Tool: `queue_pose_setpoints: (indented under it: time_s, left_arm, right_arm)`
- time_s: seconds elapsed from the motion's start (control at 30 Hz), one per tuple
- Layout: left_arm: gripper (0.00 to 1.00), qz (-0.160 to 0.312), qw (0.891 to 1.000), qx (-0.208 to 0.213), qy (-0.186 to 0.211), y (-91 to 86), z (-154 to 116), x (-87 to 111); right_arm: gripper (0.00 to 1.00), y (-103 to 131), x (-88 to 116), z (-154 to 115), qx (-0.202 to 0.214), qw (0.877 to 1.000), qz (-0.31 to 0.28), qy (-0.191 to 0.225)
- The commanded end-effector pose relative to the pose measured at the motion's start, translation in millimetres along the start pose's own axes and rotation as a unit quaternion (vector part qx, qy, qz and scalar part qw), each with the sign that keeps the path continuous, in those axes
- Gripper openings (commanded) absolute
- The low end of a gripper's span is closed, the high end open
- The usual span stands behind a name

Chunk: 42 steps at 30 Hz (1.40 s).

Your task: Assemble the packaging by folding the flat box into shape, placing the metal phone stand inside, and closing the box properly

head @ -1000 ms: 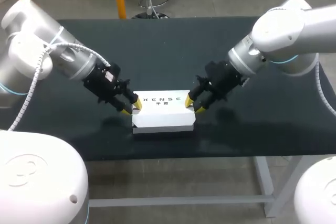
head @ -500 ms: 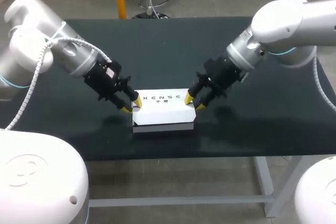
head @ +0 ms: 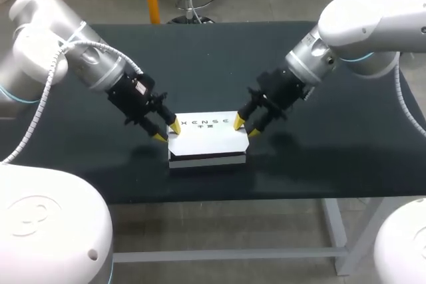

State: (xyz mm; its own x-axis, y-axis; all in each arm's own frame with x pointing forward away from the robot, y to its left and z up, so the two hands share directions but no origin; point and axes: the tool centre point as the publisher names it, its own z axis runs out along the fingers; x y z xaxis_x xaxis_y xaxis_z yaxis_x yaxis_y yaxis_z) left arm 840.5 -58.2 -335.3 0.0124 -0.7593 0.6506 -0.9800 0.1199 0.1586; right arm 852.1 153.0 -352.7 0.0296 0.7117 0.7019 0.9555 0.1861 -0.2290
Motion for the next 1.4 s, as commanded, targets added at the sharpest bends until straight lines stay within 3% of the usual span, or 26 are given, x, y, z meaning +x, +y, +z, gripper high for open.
queue_pose_setpoints:
  time_s: [0.03, 0.83, 1.4]
  left_arm:
    - [0.45, -0.004, 1.000, -0.010, -0.004, -4.8, 0.1, 4.7]
    - [0.44, -0.044, 0.996, -0.075, -0.002, -16.1, -5.7, 4.8]
    - [0.42, -0.063, 0.991, -0.122, -0.006, -12.9, -7.5, 8.1]
  right_arm:
    - [0.43, 3.7, 5.2, 0.0, 0.010, 1.000, 0.001, -0.002]
    - [0.43, 6.0, 9.1, -5.2, 0.045, 0.999, 0.023, 0.000]
    - [0.43, 8.6, 13.4, -3.1, 0.083, 0.996, 0.036, 0.008]
